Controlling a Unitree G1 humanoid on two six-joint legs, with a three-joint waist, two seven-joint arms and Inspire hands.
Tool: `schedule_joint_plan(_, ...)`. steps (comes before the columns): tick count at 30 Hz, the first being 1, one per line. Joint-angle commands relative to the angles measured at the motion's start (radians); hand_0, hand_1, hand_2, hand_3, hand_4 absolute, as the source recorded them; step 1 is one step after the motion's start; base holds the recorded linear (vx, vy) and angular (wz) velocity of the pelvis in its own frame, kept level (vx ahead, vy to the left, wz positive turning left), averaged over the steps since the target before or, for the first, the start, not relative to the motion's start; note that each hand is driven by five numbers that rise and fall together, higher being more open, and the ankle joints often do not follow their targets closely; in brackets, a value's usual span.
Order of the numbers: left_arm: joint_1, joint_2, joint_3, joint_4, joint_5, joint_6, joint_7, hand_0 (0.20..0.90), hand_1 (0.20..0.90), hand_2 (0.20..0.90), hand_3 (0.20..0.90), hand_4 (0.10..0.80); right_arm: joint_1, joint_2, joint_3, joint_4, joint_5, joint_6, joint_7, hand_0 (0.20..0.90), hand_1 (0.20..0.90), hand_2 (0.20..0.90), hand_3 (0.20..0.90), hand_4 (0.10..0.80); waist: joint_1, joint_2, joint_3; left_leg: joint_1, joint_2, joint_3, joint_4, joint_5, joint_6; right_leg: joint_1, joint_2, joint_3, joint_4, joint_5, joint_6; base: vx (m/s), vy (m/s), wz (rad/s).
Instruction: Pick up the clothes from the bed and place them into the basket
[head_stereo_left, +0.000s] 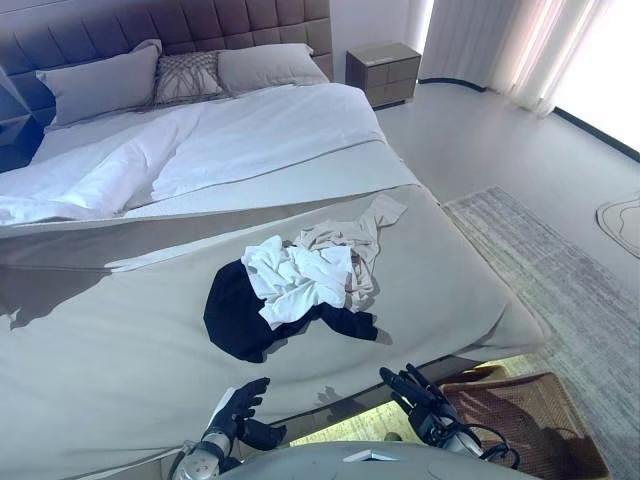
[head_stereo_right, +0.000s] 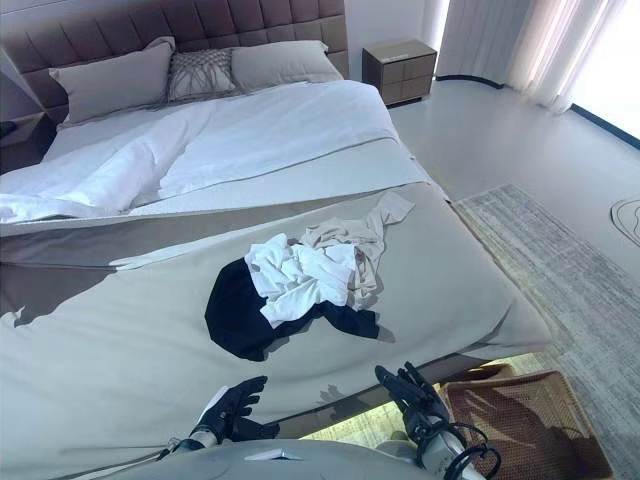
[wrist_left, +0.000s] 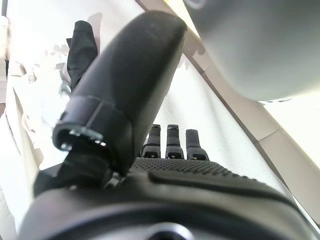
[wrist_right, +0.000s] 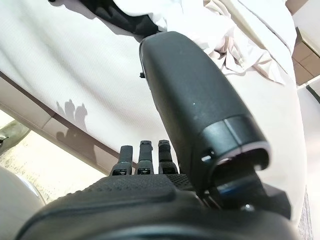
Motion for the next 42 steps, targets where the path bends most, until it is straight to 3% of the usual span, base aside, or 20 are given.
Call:
schedule_joint_plan(1,-0.101,-0.021,0.04,0.033,0.014,-0.054,0.015,0.9,0.9,0.9,0.9,0.8,-0.077,0.065,0.007,-0.025,-0.032,-0.045,-0.006,0.9,0.9,0.9,0.9,0.8,0.009,-0.003,0.06,0.062,-0.008,-0.005,0.028,-0.114,0.023,0.0,0.007,-0.065,0.071,-0.068,-0.013,0.0,0.0,0.0)
schedule_joint_plan(6,-0.103,-0.028,0.04,0.049,-0.003,-0.053,-0.005,0.9,0.9,0.9,0.9,0.8,-0.082,0.063,-0.006,0.0,-0.004,0.009,-0.001,0.9,0.9,0.9,0.9,0.8,0.009,-0.001,0.061,0.061,-0.009,-0.005,0.031,-0.116,0.023,-0.001,0.007,-0.063,0.075,-0.07,-0.015,0.0,0.0,0.0)
schedule_joint_plan(19,-0.106,-0.033,0.041,0.078,0.002,-0.052,-0.002,0.9,0.9,0.9,0.9,0.8,-0.094,0.062,-0.02,0.033,-0.019,0.041,-0.049,0.9,0.9,0.9,0.9,0.8,0.009,-0.005,0.059,0.063,-0.009,-0.002,0.033,-0.118,0.025,0.0,0.011,-0.058,0.073,-0.071,-0.017,0.0,0.0,0.0)
schedule_joint_plan(25,-0.102,-0.017,0.083,0.111,-0.024,0.037,0.071,0.9,0.9,0.9,0.9,0.8,-0.107,0.034,-0.028,-0.001,-0.079,-0.019,-0.049,0.9,0.9,0.9,0.9,0.8,0.01,-0.002,0.066,0.057,-0.006,-0.005,0.037,-0.114,0.023,-0.003,0.01,-0.058,0.074,-0.072,-0.021,0.0,0.0,0.0)
schedule_joint_plan(28,-0.077,0.017,0.16,0.115,-0.032,0.034,0.121,0.9,0.9,0.9,0.9,0.8,-0.106,-0.005,-0.02,-0.107,-0.272,-0.13,-0.098,0.9,0.9,0.9,0.9,0.8,0.013,-0.003,0.07,0.052,-0.007,-0.012,0.041,-0.113,0.021,-0.004,0.008,-0.06,0.075,-0.073,-0.023,0.0,0.0,0.0)
schedule_joint_plan(30,-0.061,0.048,0.192,0.076,0.009,0.03,0.146,0.9,0.9,0.9,0.9,0.8,-0.101,-0.051,-0.004,-0.226,-0.449,-0.17,-0.145,0.9,0.9,0.9,0.9,0.8,0.015,-0.001,0.076,0.041,-0.005,-0.015,0.052,-0.113,0.019,-0.012,0.004,-0.062,0.081,-0.074,-0.023,-0.013,0.015,-0.01)
schedule_joint_plan(31,-0.06,0.048,0.192,0.076,0.01,0.031,0.146,0.9,0.9,0.9,0.9,0.8,-0.101,-0.051,-0.004,-0.227,-0.45,-0.169,-0.146,0.9,0.9,0.9,0.9,0.8,0.015,-0.001,0.076,0.041,-0.005,-0.015,0.052,-0.114,0.019,-0.012,0.004,-0.062,0.082,-0.074,-0.023,-0.066,0.042,-0.01)
schedule_joint_plan(32,-0.061,0.077,0.204,0.039,0.034,0.014,0.19,0.9,0.9,0.9,0.9,0.8,-0.107,-0.101,0.015,-0.305,-0.639,-0.213,-0.162,0.9,0.9,0.9,0.9,0.8,0.018,0.002,0.084,0.028,-0.005,-0.019,0.062,-0.114,0.019,-0.022,0.001,-0.064,0.089,-0.076,-0.025,-0.068,0.038,0.0)
schedule_joint_plan(34,-0.078,0.113,0.219,-0.016,0.055,0.022,0.205,0.9,0.9,0.9,0.9,0.8,-0.134,-0.177,0.03,-0.363,-0.776,-0.238,-0.164,0.9,0.9,0.9,0.9,0.8,0.033,0.005,0.091,0.012,-0.009,-0.03,0.071,-0.115,0.021,-0.031,-0.003,-0.071,0.096,-0.079,-0.029,-0.066,0.035,0.02)
schedule_joint_plan(37,-0.086,0.146,0.249,-0.07,0.078,0.013,0.238,0.9,0.9,0.9,0.9,0.8,-0.183,-0.263,0.024,-0.393,-0.954,-0.252,-0.206,0.9,0.9,0.9,0.9,0.8,0.058,0.001,0.091,0.001,-0.016,-0.047,0.075,-0.117,0.022,-0.028,-0.006,-0.084,0.094,-0.082,-0.031,0.008,-0.006,0.13)
schedule_joint_plan(40,-0.092,0.153,0.29,-0.099,-0.075,0.01,0.2,0.9,0.9,0.9,0.9,0.8,-0.239,-0.344,0.017,-0.408,-1.076,-0.227,-0.253,0.9,0.9,0.9,0.9,0.8,0.084,-0.008,0.089,-0.008,-0.019,-0.064,0.08,-0.119,0.021,-0.025,-0.01,-0.098,0.094,-0.083,-0.032,0.043,-0.043,0.23)
schedule_joint_plan(42,-0.101,0.144,0.312,-0.117,-0.098,-0.009,0.166,0.9,0.9,0.9,0.9,0.8,-0.301,-0.399,0.018,-0.416,-1.156,-0.19,-0.278,0.9,0.9,0.9,0.9,0.8,0.112,-0.017,0.09,-0.026,-0.019,-0.08,0.09,-0.12,0.019,-0.03,-0.014,-0.112,0.098,-0.085,-0.033,0.043,-0.093,0.19)
